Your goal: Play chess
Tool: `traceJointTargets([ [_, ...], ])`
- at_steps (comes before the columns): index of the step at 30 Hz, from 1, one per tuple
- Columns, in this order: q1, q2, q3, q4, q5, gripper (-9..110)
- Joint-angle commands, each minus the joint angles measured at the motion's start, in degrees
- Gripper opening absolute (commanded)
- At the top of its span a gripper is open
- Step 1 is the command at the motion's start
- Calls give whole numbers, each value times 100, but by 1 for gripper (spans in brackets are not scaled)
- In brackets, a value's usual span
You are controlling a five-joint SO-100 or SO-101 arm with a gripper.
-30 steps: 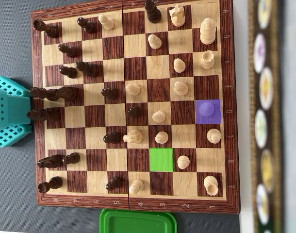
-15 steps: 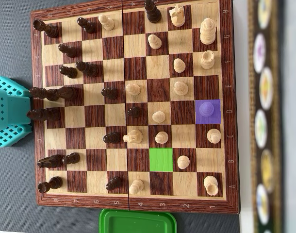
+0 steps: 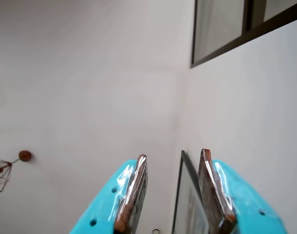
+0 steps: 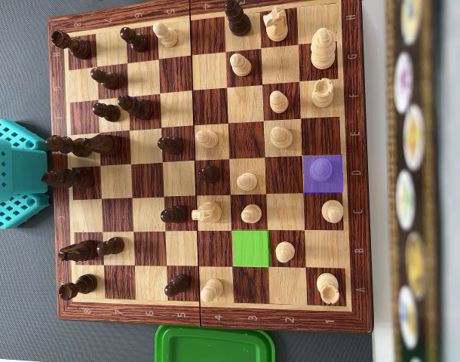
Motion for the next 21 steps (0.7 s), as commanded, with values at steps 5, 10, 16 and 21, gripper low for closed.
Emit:
traceJointTargets([
  [5, 0, -62, 114, 378, -35, 16],
  [10, -53, -53, 114, 888, -35, 16],
  [16, 0, -53, -114, 1564, -35, 16],
  [21, 0, -53, -703, 2681, -35, 16],
])
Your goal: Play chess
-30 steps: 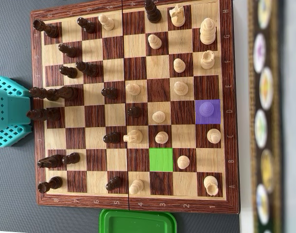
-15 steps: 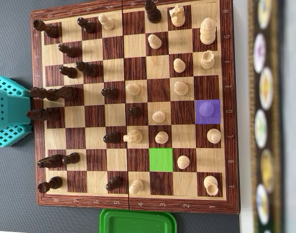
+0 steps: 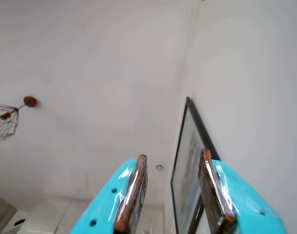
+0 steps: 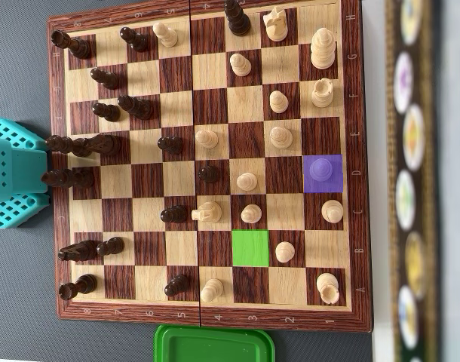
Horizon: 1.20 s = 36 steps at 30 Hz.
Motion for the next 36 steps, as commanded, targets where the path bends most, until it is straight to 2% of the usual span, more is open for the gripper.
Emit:
traceJointTargets([
  [1, 18, -44, -501, 782, -35, 16],
  [29, 0, -79, -3129, 8807, -35, 16],
  [36, -26, -97, -3507, 10433, -9, 16],
])
